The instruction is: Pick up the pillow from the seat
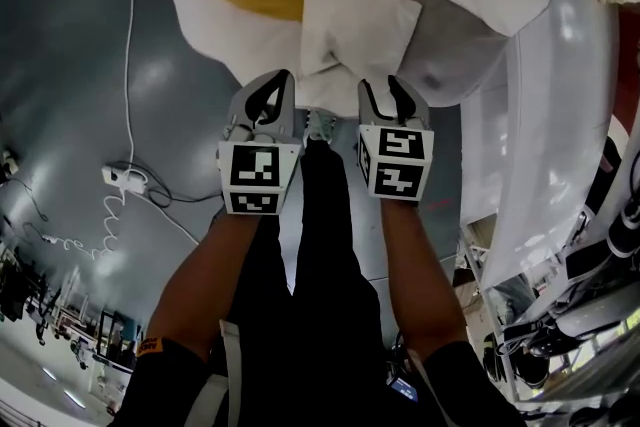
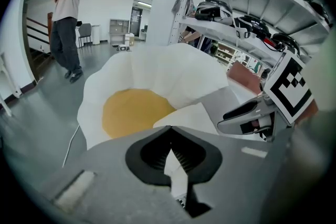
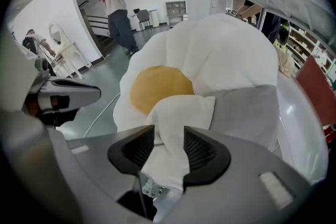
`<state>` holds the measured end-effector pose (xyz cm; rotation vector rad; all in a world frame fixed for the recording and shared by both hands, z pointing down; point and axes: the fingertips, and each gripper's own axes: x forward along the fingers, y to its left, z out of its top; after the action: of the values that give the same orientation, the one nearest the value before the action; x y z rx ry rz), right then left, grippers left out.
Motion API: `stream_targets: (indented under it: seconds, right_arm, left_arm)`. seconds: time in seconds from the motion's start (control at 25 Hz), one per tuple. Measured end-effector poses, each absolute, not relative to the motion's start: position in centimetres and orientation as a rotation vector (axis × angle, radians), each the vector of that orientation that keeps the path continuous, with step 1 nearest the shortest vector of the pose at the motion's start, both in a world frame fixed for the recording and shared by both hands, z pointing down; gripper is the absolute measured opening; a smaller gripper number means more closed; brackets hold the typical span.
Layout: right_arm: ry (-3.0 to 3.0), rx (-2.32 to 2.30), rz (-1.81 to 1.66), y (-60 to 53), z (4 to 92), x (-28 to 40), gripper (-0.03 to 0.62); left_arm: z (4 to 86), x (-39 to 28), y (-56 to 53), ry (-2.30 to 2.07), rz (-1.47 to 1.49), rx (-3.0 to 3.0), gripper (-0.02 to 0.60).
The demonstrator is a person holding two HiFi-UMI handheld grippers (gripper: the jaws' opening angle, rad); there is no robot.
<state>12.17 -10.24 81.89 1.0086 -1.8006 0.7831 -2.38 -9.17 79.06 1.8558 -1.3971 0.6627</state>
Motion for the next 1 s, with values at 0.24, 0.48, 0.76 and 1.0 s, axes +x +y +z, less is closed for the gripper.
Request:
stream_targets:
  seconds: [0.24, 0.48, 0.76, 1.0]
  right_arm:
    - [-1.766, 0.975, 0.794, -10.9, 84.8, 11.9, 0.181]
    - [-1.715, 0.928, 0.809, -10.5, 87.9, 11.7, 0.193]
    - [-1.688, 0.899, 0.835, -10.0, 90.2, 11.9, 0.202]
    - [-1.658, 0.897, 0.841, -10.0, 91.3, 12.2, 0.187]
  left_arm:
    - [81.4, -2.4, -10.5, -1.391, 0.664, 1.833, 0.003]
    - [83.4, -2.5, -11.1, -1.384, 0.68, 1.806, 0.003]
    - [85.1, -2.6, -10.7, -1.376, 0.704, 1.796, 0.002]
    - [85.9, -2.9, -10.9, -1.37, 0.719, 1.798, 0.002]
